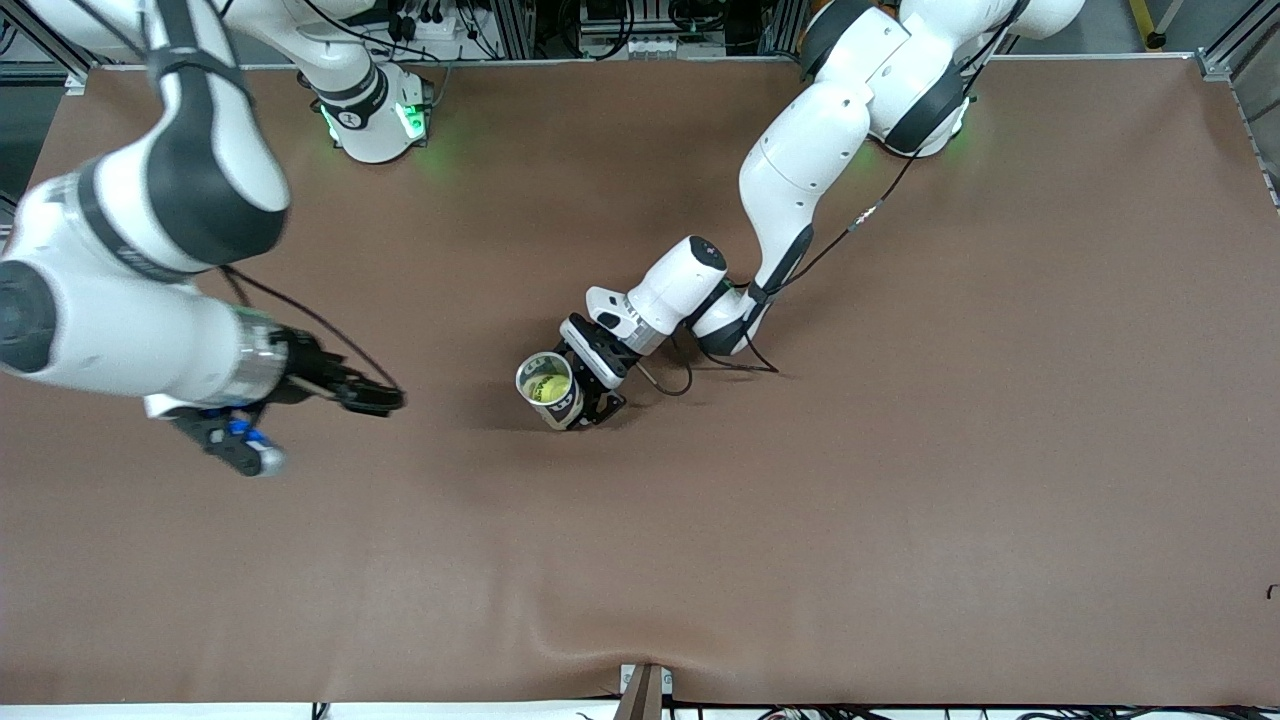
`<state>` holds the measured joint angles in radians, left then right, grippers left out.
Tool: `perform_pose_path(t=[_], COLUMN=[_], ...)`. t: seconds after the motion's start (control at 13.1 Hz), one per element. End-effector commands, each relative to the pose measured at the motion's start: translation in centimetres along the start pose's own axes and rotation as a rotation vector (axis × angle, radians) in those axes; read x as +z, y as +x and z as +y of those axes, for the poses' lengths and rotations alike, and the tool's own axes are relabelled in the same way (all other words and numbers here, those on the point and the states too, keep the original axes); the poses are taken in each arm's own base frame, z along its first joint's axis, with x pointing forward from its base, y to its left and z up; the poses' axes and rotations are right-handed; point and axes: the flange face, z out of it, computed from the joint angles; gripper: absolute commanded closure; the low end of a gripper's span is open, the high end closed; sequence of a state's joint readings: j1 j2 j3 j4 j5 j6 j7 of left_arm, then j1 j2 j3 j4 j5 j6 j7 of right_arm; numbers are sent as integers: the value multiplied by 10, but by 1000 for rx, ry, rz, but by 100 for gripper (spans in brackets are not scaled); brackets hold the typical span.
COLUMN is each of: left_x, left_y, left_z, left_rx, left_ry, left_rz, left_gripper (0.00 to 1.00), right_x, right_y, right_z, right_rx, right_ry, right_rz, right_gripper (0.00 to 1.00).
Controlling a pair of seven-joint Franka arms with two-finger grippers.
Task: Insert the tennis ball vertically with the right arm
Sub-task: 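Release the second ball into the tube and withdraw the right gripper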
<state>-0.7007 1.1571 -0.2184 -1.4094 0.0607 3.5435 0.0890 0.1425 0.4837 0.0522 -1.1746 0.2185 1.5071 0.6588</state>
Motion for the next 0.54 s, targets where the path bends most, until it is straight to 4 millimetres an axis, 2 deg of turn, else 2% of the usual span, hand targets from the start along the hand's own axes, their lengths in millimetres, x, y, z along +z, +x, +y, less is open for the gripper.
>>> perform_pose_path(t=[0.0,0.08,0.23,0.31,0.38,0.46], left_x=[-2,-2,-2,-2,-3,-3], left_y=[7,7,8,10,12,12], left_z=[-1,0,0,0,0,1], left_rx=[8,10,10,10,9,10], left_ry=[6,4,4,4,5,4], left_rz=[21,21,22,25,28,28], left_gripper=[23,23,23,23,23,23], right_x=[-18,-25,-67,-84,-110,-123], right_y=[19,23,24,17,0,-12], right_z=[48,59,83,85,84,82], right_rx=[-142,-206,-223,-221,-240,-256], right_ry=[-26,-28,-18,-11,-2,8], right_rz=[-24,-21,44,65,109,130], right_gripper=[0,0,0,0,0,0])
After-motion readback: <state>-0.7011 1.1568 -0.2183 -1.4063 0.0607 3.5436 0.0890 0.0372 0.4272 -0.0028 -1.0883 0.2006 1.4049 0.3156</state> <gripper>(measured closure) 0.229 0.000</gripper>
